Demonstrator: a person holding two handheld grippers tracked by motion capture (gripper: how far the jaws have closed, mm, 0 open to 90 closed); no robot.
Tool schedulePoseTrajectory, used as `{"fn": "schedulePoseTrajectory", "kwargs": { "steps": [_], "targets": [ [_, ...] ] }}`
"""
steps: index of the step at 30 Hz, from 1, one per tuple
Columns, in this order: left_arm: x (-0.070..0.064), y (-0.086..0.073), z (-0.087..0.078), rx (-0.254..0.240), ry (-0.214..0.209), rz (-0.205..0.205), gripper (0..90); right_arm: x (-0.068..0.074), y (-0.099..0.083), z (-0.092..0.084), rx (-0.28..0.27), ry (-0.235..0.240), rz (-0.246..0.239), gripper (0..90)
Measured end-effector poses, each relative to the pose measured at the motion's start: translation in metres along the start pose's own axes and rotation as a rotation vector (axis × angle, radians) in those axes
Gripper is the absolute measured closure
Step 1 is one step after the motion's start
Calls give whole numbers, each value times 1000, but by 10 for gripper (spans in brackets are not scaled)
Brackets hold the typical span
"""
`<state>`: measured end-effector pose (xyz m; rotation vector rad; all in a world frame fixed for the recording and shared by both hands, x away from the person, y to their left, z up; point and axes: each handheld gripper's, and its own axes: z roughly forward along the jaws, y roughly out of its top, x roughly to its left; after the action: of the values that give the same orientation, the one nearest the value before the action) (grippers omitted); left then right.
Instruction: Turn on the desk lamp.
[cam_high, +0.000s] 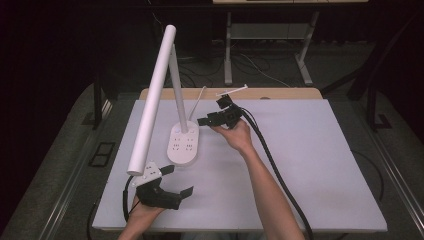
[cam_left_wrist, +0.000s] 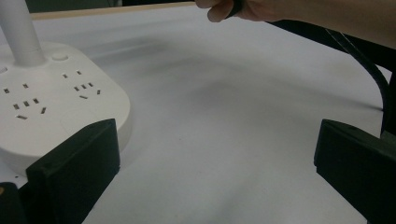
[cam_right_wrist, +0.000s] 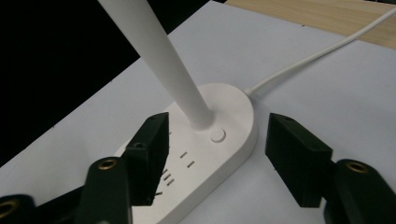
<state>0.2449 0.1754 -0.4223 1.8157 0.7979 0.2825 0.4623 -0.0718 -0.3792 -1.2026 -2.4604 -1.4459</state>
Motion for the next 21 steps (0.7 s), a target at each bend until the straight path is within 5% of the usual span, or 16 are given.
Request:
{"fn": "schedulePoseTrajectory", "kwargs": {
  "steps": [21],
  "targets": [
    [1,0,0,0,-3,1,0,-14,-10,33,-18,48,39,760]
  ]
}}
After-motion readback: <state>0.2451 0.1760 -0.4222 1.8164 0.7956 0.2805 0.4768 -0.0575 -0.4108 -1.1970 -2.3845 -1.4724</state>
